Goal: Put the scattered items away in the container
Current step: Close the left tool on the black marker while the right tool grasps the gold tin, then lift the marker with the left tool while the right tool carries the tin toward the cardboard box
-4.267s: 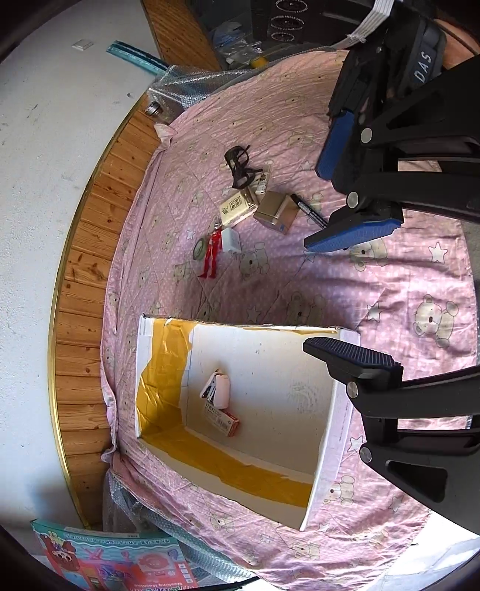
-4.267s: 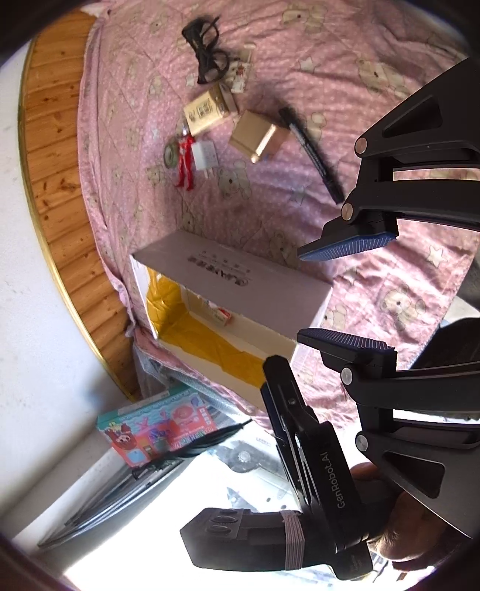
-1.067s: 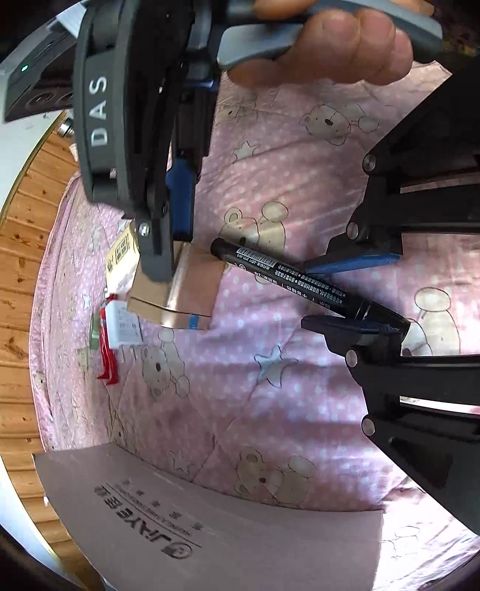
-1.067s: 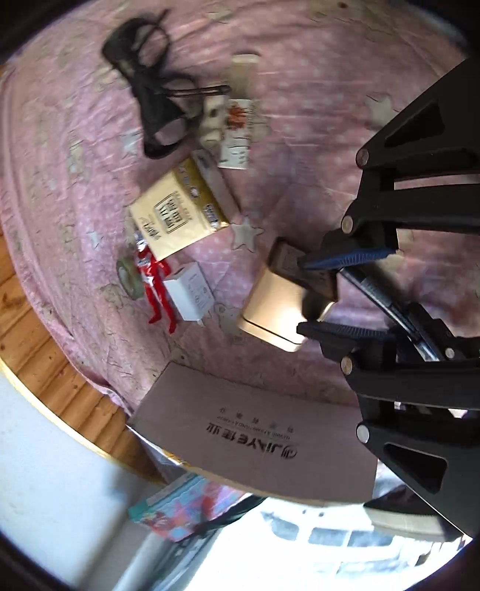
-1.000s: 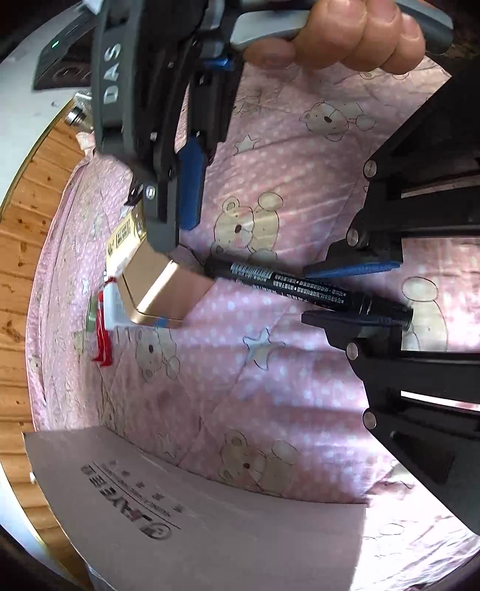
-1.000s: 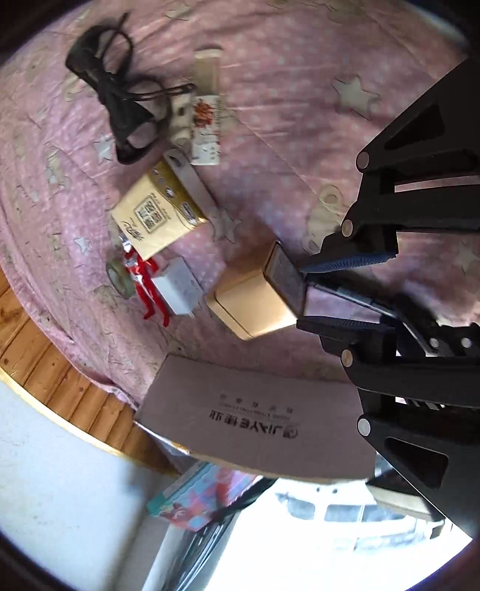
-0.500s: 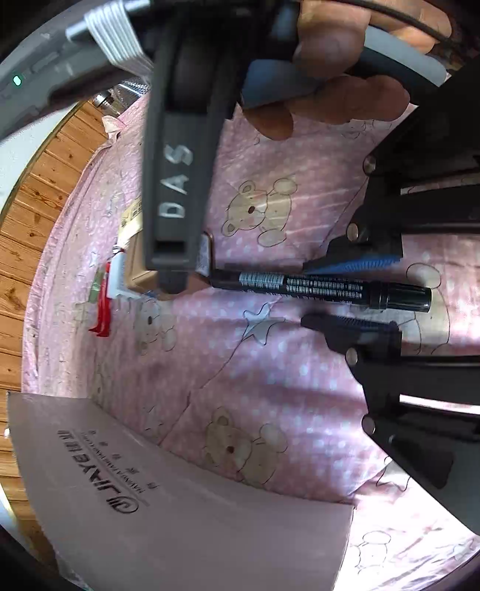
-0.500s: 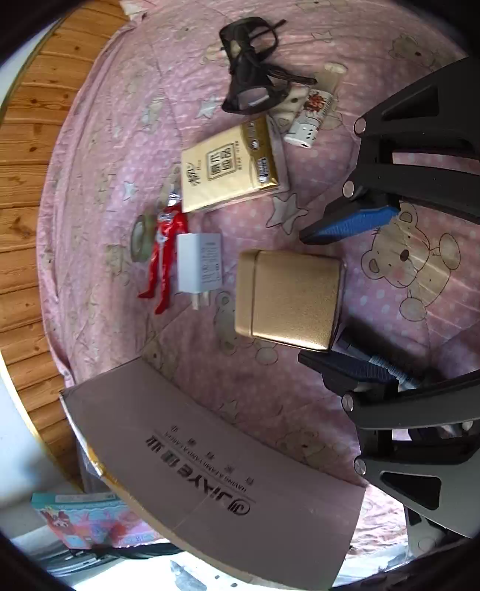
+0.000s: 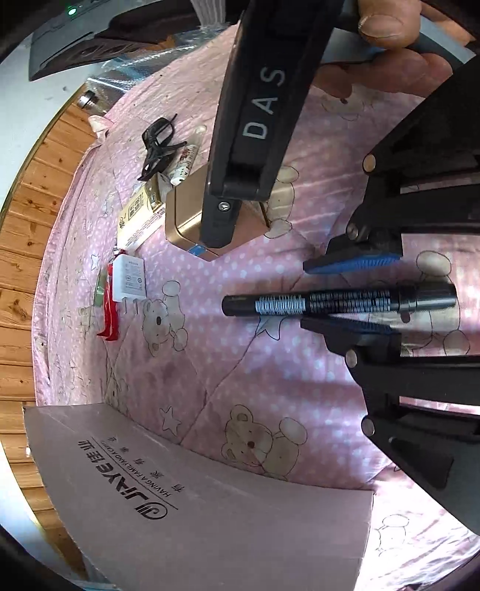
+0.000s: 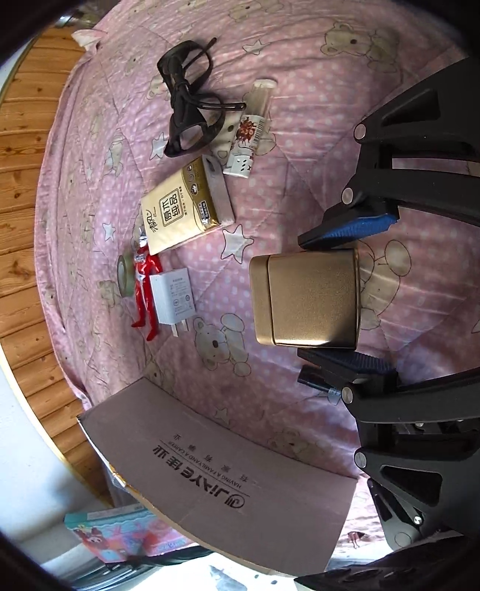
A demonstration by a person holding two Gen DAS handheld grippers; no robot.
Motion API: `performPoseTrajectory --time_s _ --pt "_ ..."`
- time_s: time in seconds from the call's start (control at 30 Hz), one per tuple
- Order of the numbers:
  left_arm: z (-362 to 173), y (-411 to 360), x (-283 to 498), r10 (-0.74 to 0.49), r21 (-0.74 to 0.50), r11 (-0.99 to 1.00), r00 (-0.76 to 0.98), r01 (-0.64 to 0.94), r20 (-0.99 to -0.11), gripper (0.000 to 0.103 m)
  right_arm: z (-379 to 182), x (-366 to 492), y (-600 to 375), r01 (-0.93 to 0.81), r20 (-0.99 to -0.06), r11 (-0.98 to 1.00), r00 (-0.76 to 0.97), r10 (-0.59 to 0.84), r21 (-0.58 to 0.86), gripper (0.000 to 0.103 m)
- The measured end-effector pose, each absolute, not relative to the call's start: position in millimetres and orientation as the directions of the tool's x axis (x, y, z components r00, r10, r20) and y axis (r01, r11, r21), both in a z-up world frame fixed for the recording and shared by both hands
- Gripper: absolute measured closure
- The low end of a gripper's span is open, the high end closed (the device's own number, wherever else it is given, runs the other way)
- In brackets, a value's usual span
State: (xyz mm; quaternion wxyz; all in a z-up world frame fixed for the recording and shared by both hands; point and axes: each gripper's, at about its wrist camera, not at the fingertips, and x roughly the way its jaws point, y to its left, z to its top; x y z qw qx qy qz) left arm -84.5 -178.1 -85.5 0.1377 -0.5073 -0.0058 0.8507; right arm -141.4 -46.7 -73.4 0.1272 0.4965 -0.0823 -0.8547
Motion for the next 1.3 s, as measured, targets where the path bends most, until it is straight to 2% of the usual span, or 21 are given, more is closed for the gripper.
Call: performPoseTrajectory --time_s 0.1,0.23,0.37,0.47,0.7,1.0,1.3 --pt "-85.8 -192.1 -85.4 0.263 -0.19 -0.96 -0.432 -0.205 -0.863 0.089 -73.5 -131.6 -34.7 0.084 -0.809 -0.933 -0.474 -0.346 0.35 0.049" --pt "-86.9 -200.9 -81.2 0.282 -0.215 -0.956 -0.413 -0.2 -0.866 0.088 -74.0 -112.5 -28.5 0.055 -0.8 -0.921 -0.478 -0.364 0.386 0.048" --pt "-88.0 -200.2 -83.4 0.313 -0.254 -0.948 -0.419 -0.19 -0.853 0.081 -72.1 -109.6 -27.1 0.054 -0.796 -0.928 -0.497 -0.346 0.369 0.048" --pt "-86.7 -193.8 -84.8 0.284 -0.209 -0.954 -0.425 -0.215 -0.859 0.089 -73.1 -110.3 -23.3 0.06 -0.794 -0.921 -0.488 -0.362 0.384 0.05" --pt "-77.1 -188.4 -77.4 0.246 -0.158 -0.958 -0.398 -0.239 -0.884 0.089 -63.9 -93.9 -10.7 0.059 -0.78 -0.905 -0.486 -0.395 0.422 0.05" --pt "-46.8 -181.4 -71.5 0.234 -0.115 -0.952 -0.43 -0.284 -0.872 0.089 -39.8 -83.9 -5.7 0.068 -0.744 -0.887 -0.517 -0.424 0.458 0.05" --pt "-28.1 -189.2 -80.5 0.265 -0.15 -0.948 -0.436 -0.281 -0.86 0.089 -40.7 -90.9 -16.9 0.076 -0.761 -0.892 -0.493 -0.421 0.445 0.05"
